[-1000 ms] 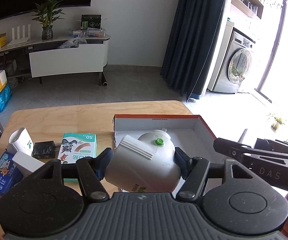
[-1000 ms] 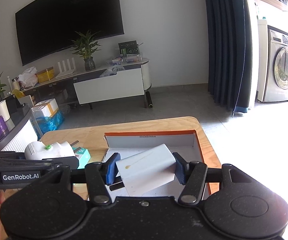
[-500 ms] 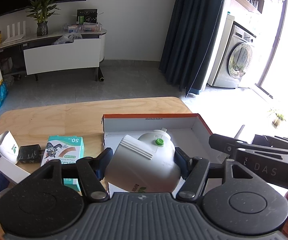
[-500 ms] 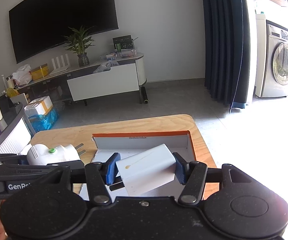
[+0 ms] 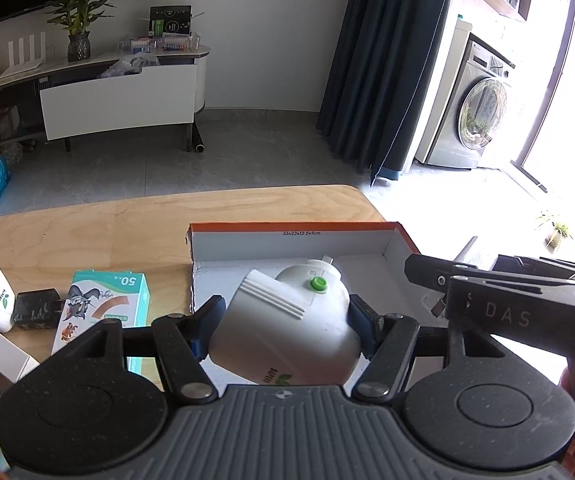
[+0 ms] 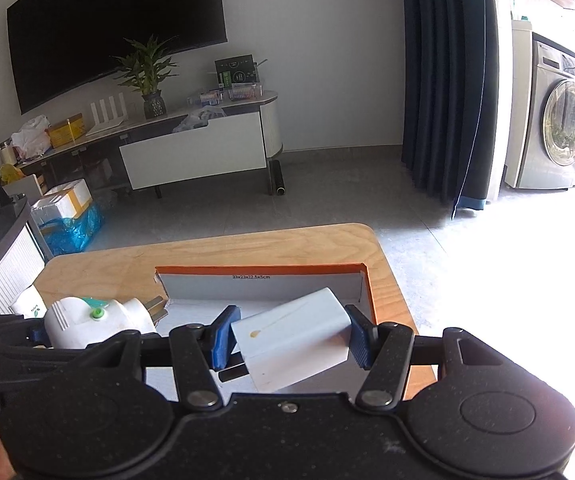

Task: Organize rigid objects
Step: 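Carry the repeller and charger in both tools over the open orange-rimmed box, then open right tool to drop the charger while left tool releases the repeller into the box, then withdraw both open tools from the box back toward the table items, then grasp the blue tissue pack with left tool while right tool grasps the bandage box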

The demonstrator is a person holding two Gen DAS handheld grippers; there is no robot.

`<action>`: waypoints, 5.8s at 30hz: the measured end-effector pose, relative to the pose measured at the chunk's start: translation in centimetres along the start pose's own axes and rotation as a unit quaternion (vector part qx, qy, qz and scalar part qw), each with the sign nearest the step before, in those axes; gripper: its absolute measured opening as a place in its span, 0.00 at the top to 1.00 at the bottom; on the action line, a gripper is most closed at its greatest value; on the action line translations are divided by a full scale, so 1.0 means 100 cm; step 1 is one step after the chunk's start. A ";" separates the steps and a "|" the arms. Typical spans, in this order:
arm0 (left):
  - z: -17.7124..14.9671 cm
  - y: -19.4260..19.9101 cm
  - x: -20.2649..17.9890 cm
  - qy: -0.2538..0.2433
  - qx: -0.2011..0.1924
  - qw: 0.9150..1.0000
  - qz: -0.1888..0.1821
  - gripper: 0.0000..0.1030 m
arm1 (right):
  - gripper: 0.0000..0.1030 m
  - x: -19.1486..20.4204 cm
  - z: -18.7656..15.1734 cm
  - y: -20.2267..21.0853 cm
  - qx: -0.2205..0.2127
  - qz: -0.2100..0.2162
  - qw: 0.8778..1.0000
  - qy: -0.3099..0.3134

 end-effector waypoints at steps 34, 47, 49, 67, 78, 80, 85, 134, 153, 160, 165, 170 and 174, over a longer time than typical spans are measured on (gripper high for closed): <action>0.019 -0.038 -0.001 0.022 0.009 1.000 0.006 0.22 | 0.26 -0.008 0.030 -0.002 -0.033 -0.005 0.999 0.006; 0.006 0.017 0.025 0.030 0.021 0.997 0.061 0.08 | 0.21 0.002 0.006 0.032 -0.026 -0.006 0.999 -0.018; 0.005 0.025 0.028 0.028 0.019 0.997 0.065 0.08 | 0.21 0.006 0.001 0.036 -0.021 -0.003 1.000 -0.021; -0.010 0.065 0.051 0.039 -0.001 0.995 0.094 0.07 | 0.20 0.052 -0.018 0.054 -0.005 0.027 1.000 0.003; -0.018 0.078 0.072 0.047 -0.006 0.993 0.109 0.07 | 0.20 0.079 -0.028 0.051 0.007 0.047 0.999 0.020; -0.020 0.081 0.076 0.048 -0.007 0.993 0.112 0.07 | 0.20 0.084 -0.028 0.050 0.008 0.052 0.998 0.024; -0.022 0.087 0.086 0.053 -0.007 0.992 0.118 0.07 | 0.19 0.098 -0.030 0.046 0.014 0.061 0.998 0.032; -0.053 0.072 0.242 0.060 0.029 0.982 0.177 0.07 | 0.20 0.176 -0.063 0.018 0.057 0.119 0.989 0.073; -0.056 0.036 0.240 0.025 0.044 0.992 0.119 0.40 | 0.20 0.183 -0.057 -0.029 0.090 0.108 0.989 0.038; -0.056 0.049 0.232 0.048 0.041 0.993 0.098 0.40 | 0.20 0.193 -0.044 -0.075 0.115 0.088 0.989 -0.008; -0.051 0.050 0.236 0.047 0.030 0.992 0.109 0.40 | 0.14 0.198 -0.036 -0.108 0.140 0.061 0.988 -0.037; -0.044 0.056 0.250 0.077 0.010 0.988 0.133 0.40 | 0.05 0.210 -0.036 -0.130 0.153 0.053 0.986 -0.042; -0.040 0.059 0.254 0.086 0.001 0.987 0.136 0.40 | 0.04 0.215 -0.043 -0.143 0.172 0.020 0.985 -0.021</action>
Point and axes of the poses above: each gripper's, at about its wrist camera, not at the fingertips, and y roughly against the way its jaws point, x to its left, z to its top, the point moved 5 cm from there along -y, roughly the way its jaws point, and after that the axes turned 4 degrees about -x, right-handed, at the moved point
